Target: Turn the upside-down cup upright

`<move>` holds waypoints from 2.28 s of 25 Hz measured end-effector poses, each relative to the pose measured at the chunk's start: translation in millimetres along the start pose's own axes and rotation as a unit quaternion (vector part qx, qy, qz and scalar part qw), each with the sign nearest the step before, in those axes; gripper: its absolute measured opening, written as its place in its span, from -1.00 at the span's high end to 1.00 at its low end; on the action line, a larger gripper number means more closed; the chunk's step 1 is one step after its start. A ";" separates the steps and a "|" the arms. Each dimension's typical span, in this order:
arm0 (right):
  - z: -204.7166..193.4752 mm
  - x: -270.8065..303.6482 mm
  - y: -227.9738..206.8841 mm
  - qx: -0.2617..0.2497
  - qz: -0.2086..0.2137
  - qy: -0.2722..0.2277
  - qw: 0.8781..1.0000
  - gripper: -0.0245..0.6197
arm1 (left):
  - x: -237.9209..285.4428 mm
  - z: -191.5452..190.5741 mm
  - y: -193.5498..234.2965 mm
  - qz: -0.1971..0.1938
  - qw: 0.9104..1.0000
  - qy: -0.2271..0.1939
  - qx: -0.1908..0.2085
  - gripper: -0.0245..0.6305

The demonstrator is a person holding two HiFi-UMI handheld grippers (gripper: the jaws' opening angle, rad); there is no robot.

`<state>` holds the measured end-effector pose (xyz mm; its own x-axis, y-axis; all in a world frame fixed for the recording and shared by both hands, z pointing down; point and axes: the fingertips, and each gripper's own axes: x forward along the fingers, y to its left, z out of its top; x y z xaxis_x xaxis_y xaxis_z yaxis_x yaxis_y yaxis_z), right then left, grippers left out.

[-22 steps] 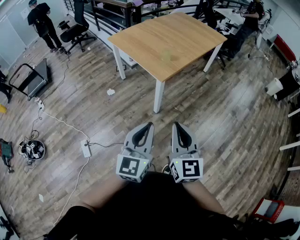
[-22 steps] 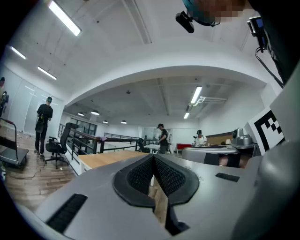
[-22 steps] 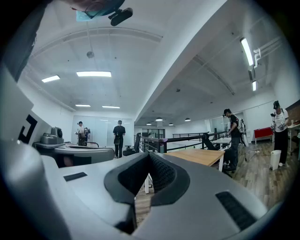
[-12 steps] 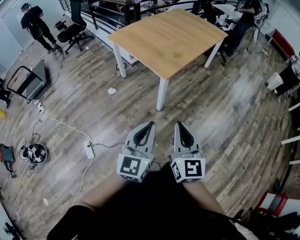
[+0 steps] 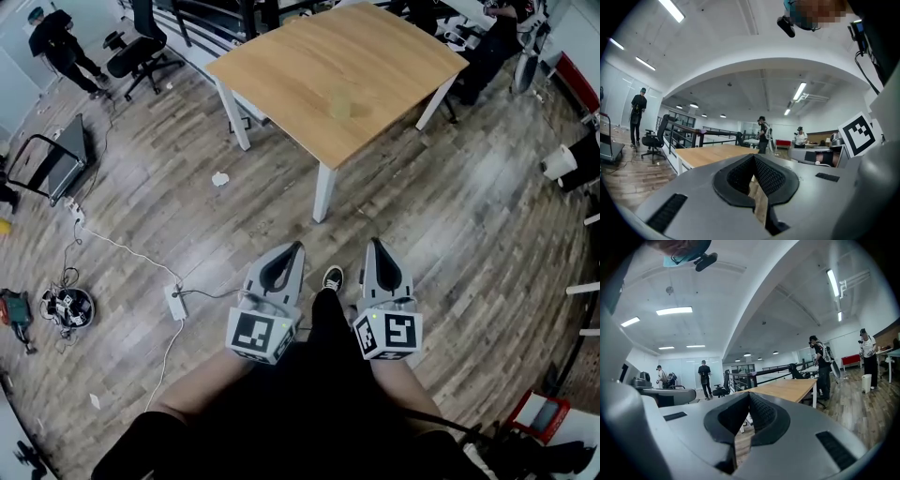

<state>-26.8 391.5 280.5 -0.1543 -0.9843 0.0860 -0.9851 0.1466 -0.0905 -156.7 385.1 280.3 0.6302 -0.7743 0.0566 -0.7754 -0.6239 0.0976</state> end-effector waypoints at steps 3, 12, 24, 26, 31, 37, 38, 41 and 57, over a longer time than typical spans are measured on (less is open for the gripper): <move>7.3 60.8 -30.6 -0.006 0.021 -0.001 1.000 0.88 | 61.6 2.9 17.4 0.011 1.000 0.004 0.004 0.90; 35.0 183.2 -110.1 -0.020 0.074 0.004 0.997 0.88 | 206.4 24.8 34.5 0.046 0.999 0.001 0.008 0.90; 15.7 280.0 -137.8 -0.067 0.089 0.036 0.993 0.88 | 290.7 21.0 89.8 0.045 0.999 0.018 0.015 0.90; 10.1 300.1 -137.8 -0.075 0.089 0.042 0.992 0.88 | 305.2 15.3 101.3 0.037 0.999 0.022 0.012 0.90; 2.4 362.2 -140.5 -0.081 0.077 0.050 0.992 0.88 | 351.5 13.4 143.2 0.020 1.000 0.011 0.012 0.90; -23.8 425.1 -139.7 -0.075 0.049 0.058 0.994 0.88 | 402.4 -19.1 198.9 0.003 1.000 0.018 0.007 0.90; -27.9 434.9 -141.8 -0.073 0.045 0.060 0.995 0.88 | 412.1 -25.1 206.6 0.001 1.000 0.023 0.008 0.90; -42.9 465.7 -149.7 -0.074 0.039 0.067 0.994 0.88 | 444.2 -42.5 230.7 0.003 1.000 0.028 0.006 0.90; -148.3 552.9 -160.5 -0.097 0.132 0.117 0.980 0.30 | 522.2 -163.4 272.0 -0.001 0.997 0.074 -0.022 0.66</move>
<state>34.6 -161.6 489.7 -0.3968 -0.8632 0.3122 -0.9009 0.4314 0.0479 -31.9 -171.7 498.7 0.6338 -0.7469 0.2011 -0.7733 -0.6180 0.1418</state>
